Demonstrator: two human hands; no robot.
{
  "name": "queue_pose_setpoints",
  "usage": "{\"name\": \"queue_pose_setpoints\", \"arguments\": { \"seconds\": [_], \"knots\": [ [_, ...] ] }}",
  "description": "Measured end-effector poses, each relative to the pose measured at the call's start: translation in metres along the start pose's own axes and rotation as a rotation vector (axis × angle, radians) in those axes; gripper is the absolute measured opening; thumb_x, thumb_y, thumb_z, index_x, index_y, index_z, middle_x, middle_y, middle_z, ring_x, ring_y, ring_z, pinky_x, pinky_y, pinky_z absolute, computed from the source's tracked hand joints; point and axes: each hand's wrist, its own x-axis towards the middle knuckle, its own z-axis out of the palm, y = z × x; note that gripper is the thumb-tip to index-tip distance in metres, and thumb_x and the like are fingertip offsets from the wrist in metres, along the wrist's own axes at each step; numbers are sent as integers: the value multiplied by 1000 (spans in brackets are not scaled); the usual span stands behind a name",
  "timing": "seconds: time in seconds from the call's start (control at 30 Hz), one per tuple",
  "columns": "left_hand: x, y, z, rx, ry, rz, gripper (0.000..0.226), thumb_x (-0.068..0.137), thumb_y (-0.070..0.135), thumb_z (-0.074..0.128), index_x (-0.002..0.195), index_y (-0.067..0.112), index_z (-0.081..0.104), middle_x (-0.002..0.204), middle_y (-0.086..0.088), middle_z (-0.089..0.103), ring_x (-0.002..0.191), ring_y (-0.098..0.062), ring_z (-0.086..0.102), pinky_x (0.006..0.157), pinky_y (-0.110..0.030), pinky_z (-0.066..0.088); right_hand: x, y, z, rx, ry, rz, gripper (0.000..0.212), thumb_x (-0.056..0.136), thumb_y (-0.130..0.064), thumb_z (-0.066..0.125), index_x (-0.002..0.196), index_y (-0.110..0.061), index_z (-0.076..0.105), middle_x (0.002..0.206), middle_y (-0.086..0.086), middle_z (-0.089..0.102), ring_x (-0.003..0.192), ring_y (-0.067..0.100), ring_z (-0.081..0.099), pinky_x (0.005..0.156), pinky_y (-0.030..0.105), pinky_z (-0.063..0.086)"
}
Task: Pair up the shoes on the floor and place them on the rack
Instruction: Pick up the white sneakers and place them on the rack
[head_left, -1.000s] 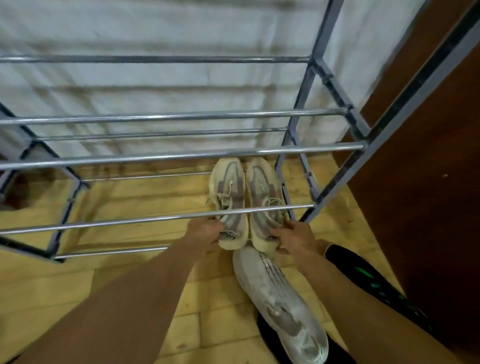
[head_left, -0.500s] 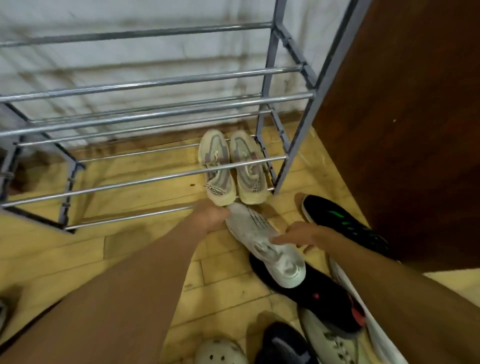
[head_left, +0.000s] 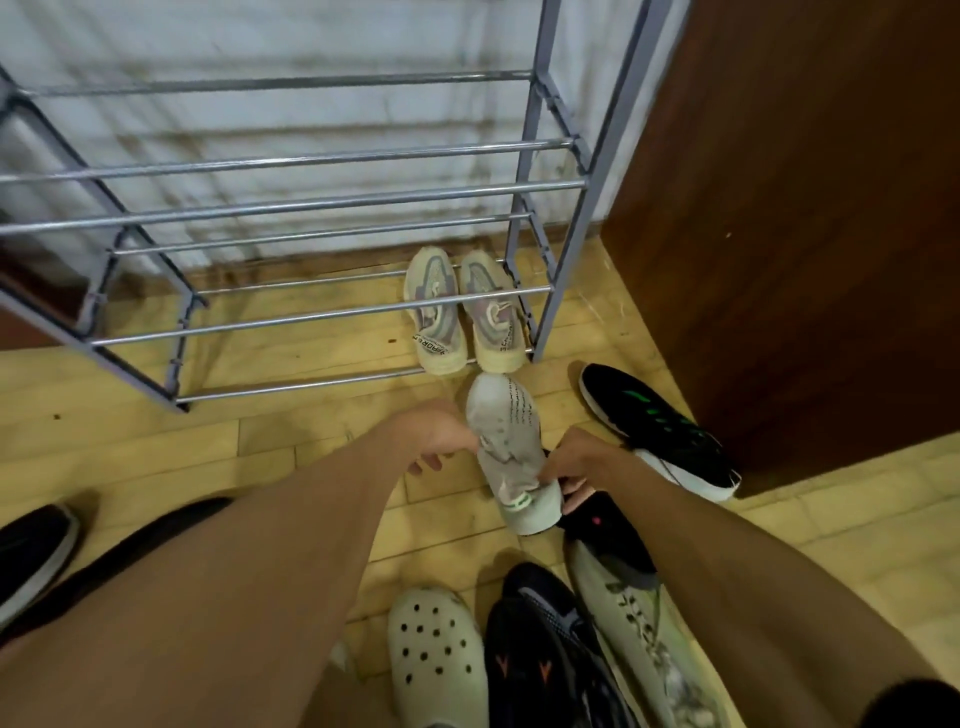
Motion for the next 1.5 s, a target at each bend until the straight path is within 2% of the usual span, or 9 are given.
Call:
{"name": "queue_pose_setpoints", "arguments": {
  "seconds": [0.1,0.3,0.5,0.67,0.8,1.0,1.13,1.27,1.5],
  "knots": [
    [-23,-4,-3,34,-8,-23,50,90,26,56,136,10,45,132,-12,55,115,-27,61,96,-41,51,-34,3,-9,27,-3,-31,8,85,0,66,80,5,62,53,10,58,53,19,57,70,43,61],
    [-82,-7,-4,-80,-91,8,71,91,42,58,147,9,29,145,-16,43,123,-32,55,97,-45,49,-118,-9,-36,163,-40,-327,18,84,7,61,100,-2,58,95,8,67,85,27,67,79,50,59],
    [-165,-14,-41,-452,162,303,35,87,17,66,120,6,62,104,-8,66,89,-21,63,80,-37,59,-213,-73,-31,76,56,-636,43,84,5,63,125,-9,60,101,6,71,87,23,70,72,40,62],
    [-244,-52,-86,-659,398,399,39,79,24,74,112,12,59,106,-7,67,91,-22,62,73,-36,58,-276,-145,6,104,8,-788,38,83,2,67,120,-4,64,98,8,74,82,23,72,72,43,62],
    [-293,-101,-105,-831,576,454,33,74,10,79,99,6,57,85,-9,68,68,-21,63,71,-41,58,-316,-190,64,73,17,-873,28,88,-10,65,116,-7,65,103,8,73,85,23,71,69,39,62],
    [-331,-190,-107,-961,751,415,25,73,6,81,86,7,59,84,-8,68,70,-19,65,69,-40,61,-336,-223,164,-114,-38,-940,36,77,-31,78,110,-22,66,106,1,73,99,20,69,90,43,56],
    [-318,-247,-103,-1052,755,329,56,72,9,81,119,1,51,107,-15,68,90,-26,67,64,-37,61,-323,-238,223,-218,38,-923,49,65,-28,87,108,-20,67,98,1,74,88,17,69,74,38,61],
    [-296,-312,-98,-1107,610,295,49,81,13,74,125,2,55,109,-11,70,98,-24,68,84,-37,57,-290,-253,264,-271,20,-808,51,65,-15,85,114,-12,67,102,9,74,90,25,72,68,37,61],
    [-248,-417,-68,-1065,546,23,28,88,20,67,114,15,61,110,-5,69,94,-19,67,88,-34,53,-230,-247,334,-394,-131,-539,47,83,4,68,128,3,54,95,15,62,79,25,61,64,30,56]
  ]
}}
